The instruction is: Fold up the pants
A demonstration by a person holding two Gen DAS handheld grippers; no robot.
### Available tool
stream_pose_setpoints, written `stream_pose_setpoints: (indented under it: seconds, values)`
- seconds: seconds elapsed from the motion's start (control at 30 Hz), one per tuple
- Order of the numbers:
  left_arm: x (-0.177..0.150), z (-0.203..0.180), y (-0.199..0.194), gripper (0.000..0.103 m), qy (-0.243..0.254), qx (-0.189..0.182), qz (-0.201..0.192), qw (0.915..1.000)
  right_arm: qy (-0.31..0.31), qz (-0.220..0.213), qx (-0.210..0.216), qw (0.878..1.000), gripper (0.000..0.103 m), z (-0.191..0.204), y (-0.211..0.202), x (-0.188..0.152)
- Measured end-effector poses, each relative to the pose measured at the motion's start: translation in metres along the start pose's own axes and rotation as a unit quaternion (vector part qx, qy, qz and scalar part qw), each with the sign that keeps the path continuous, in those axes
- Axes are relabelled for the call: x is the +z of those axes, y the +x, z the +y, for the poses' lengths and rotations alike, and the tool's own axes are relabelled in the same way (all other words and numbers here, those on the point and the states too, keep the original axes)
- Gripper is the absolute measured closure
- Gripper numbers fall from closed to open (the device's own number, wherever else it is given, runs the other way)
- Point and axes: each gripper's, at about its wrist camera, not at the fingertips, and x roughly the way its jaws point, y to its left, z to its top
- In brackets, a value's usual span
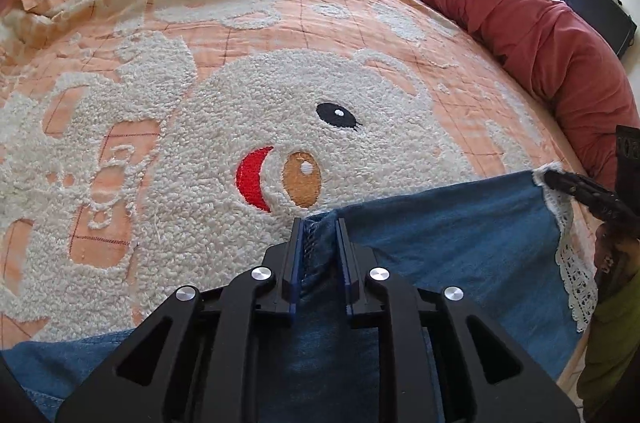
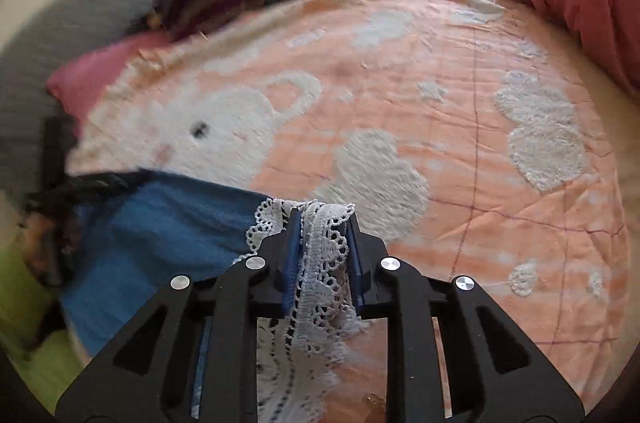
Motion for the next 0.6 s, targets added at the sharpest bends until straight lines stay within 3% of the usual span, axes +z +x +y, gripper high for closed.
stream_pose_setpoints:
  seconds: [0.07, 0.13, 0.23, 0.33, 0.47, 0.57, 0.6]
  values:
    - [0.000, 0.002, -0.001, 0.084, -0.008, -0.002, -0.001, 1.0000, -0.006, 0.006, -0.024, 1.000, 0.084, 0.000, 0.010, 0.000]
    - [-0.002, 0.006, -0.005, 0.081, -0.013, 0.000, -0.004, 0.9999, 0.000, 0.004, -0.035, 0.999, 0.072, -0.006, 0.008, -0.002]
    - [-0.004, 0.009, -0.013, 0.071, -0.021, 0.007, -0.013, 0.9997, 0.002, -0.007, -0.049, 0.999, 0.061, -0.009, -0.006, -0.004]
    - [-0.009, 0.012, -0.027, 0.067, -0.033, 0.012, -0.024, 0.9991, -0.020, -0.026, -0.066, 0.997, 0.056, -0.001, -0.030, -0.007]
    - [-0.025, 0.008, -0.059, 0.067, -0.025, 0.041, -0.044, 0.9978, -0.045, -0.040, -0.060, 0.996, 0.052, 0.013, -0.062, -0.019]
    - [-0.043, 0.006, -0.085, 0.051, -0.015, 0.043, -0.054, 0.9975, -0.075, -0.044, -0.058, 0.995, 0.052, 0.031, -0.079, -0.032]
    - [-0.050, 0.007, -0.092, 0.051, -0.019, 0.043, -0.054, 0.9975, -0.085, -0.042, -0.053, 0.994, 0.052, 0.038, -0.083, -0.037]
